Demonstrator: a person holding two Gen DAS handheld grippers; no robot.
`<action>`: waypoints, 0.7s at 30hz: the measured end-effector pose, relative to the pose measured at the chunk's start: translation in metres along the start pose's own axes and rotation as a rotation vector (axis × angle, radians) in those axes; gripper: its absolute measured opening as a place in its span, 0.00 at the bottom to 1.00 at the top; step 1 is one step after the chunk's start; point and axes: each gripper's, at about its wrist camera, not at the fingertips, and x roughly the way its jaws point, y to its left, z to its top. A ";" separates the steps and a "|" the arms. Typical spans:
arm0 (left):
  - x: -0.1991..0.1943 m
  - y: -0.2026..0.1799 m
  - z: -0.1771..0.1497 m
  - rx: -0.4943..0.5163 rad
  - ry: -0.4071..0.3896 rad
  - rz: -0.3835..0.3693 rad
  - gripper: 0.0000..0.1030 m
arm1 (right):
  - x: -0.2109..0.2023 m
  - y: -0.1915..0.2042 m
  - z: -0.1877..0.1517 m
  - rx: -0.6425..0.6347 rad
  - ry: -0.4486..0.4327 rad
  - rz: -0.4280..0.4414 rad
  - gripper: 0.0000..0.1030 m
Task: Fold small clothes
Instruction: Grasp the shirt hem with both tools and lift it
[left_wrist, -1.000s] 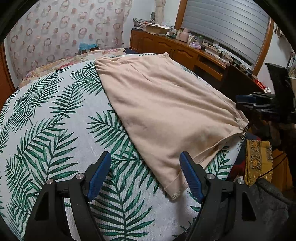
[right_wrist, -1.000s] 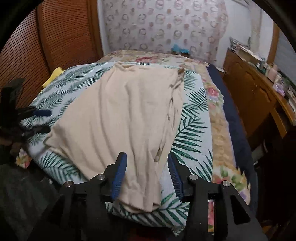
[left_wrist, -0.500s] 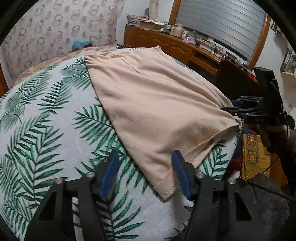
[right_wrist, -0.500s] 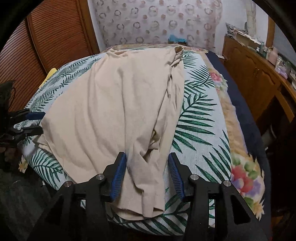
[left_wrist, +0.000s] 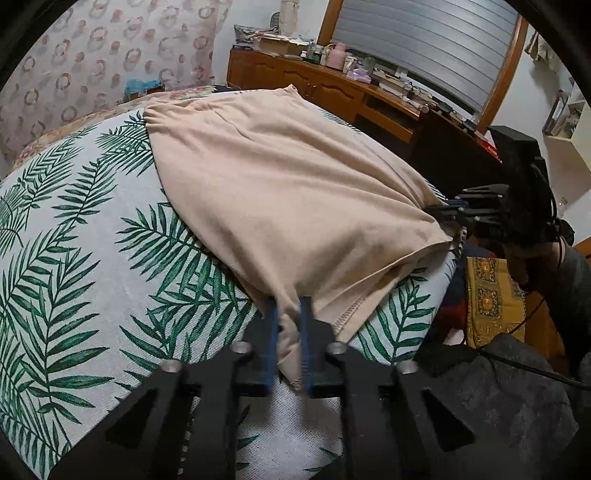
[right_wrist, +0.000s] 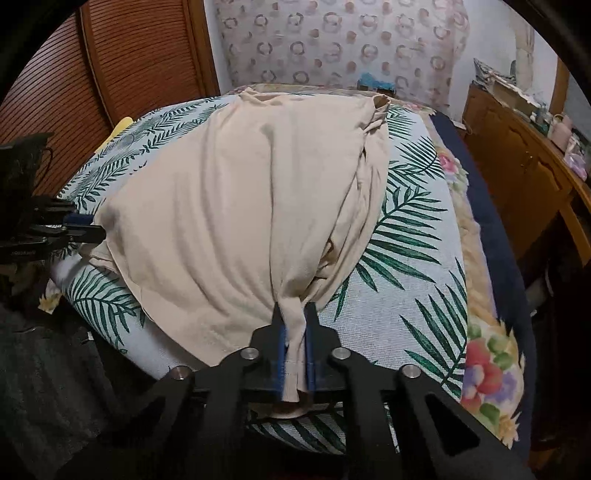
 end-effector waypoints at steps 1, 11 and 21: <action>-0.003 -0.001 0.001 0.007 -0.012 -0.001 0.04 | -0.001 -0.001 0.001 0.007 -0.007 0.018 0.05; -0.051 0.019 0.061 -0.010 -0.222 0.005 0.04 | -0.053 -0.013 0.042 0.050 -0.288 0.042 0.04; -0.027 0.088 0.141 -0.053 -0.273 0.070 0.04 | -0.021 -0.050 0.133 0.045 -0.361 0.027 0.04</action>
